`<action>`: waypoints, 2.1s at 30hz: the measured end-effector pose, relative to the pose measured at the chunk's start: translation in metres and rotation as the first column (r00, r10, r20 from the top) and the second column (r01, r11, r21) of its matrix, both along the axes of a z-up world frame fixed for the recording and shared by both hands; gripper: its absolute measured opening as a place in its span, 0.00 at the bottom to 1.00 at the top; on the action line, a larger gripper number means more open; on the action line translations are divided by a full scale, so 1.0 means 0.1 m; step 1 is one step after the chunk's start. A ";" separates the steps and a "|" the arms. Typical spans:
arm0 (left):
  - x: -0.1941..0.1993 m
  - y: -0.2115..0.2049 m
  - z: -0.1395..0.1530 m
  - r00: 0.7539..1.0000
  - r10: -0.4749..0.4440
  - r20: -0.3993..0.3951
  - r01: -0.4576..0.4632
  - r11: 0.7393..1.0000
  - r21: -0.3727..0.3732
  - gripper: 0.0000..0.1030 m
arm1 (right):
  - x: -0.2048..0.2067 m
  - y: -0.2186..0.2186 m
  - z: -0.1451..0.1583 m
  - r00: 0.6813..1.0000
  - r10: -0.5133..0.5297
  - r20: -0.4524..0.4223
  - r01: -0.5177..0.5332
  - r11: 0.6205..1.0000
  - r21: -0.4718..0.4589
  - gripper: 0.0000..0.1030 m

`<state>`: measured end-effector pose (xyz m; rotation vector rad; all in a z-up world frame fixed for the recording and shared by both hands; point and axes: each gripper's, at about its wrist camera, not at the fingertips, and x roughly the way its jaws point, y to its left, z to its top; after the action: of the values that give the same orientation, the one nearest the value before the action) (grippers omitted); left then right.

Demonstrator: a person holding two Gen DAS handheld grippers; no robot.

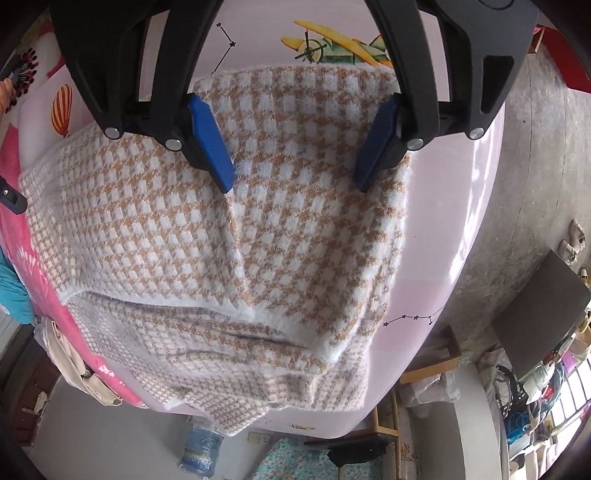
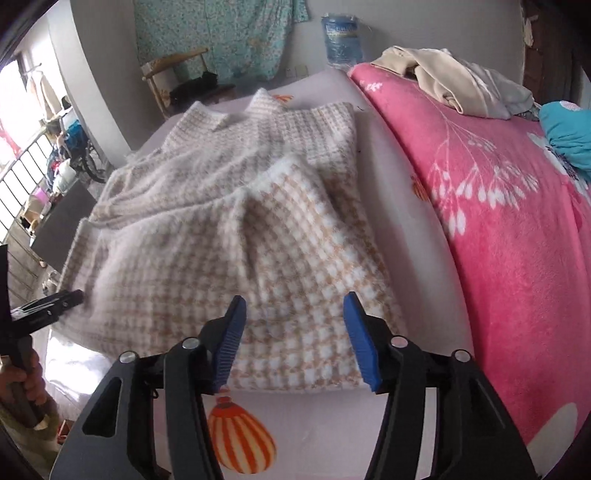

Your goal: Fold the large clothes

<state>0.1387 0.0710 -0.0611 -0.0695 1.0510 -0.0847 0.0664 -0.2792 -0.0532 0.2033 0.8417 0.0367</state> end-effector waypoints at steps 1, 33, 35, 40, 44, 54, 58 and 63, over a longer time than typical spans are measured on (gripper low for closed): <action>0.01 -0.01 0.00 1.000 -0.002 -0.007 0.002 1.000 -0.009 0.72 | 0.00 0.09 0.03 1.000 0.017 0.006 -0.017 1.000 0.001 0.62; 0.22 -0.31 -0.10 0.995 0.019 -0.096 -0.009 0.994 0.111 0.92 | 1.05 0.73 -0.30 0.983 0.107 -0.149 -0.109 0.994 -0.010 0.92; 0.23 -0.31 -0.11 0.995 0.020 -0.099 -0.009 0.994 0.112 0.92 | 1.06 0.70 -0.32 0.983 0.097 -0.159 -0.097 0.995 0.008 0.94; 0.25 -0.31 -0.11 0.995 0.023 -0.102 -0.011 0.993 0.115 0.93 | 1.07 0.65 -0.35 0.980 0.101 -0.171 -0.094 0.994 0.049 0.94; 0.24 -0.32 -0.11 0.994 0.029 -0.102 -0.017 0.993 0.119 0.93 | 1.06 0.64 -0.35 0.980 0.103 -0.171 -0.093 0.994 0.061 0.94; 0.24 -0.33 -0.11 0.994 0.035 -0.101 -0.023 0.992 0.123 0.93 | 1.06 0.60 -0.36 0.979 0.112 -0.169 -0.098 0.991 0.088 0.94; 0.24 -0.33 -0.11 0.995 0.034 -0.099 -0.021 0.992 0.123 0.93 | 1.06 0.57 -0.35 0.978 0.126 -0.168 -0.110 0.989 0.103 0.94; 0.23 -0.33 -0.11 0.995 0.034 -0.097 -0.022 0.992 0.124 0.93 | 1.05 0.57 -0.35 0.976 0.135 -0.171 -0.119 0.988 0.100 0.94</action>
<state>0.1619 0.0379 -0.0722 0.0236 1.1514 0.0090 0.1717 -0.2220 -0.0887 0.2392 1.0315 0.1788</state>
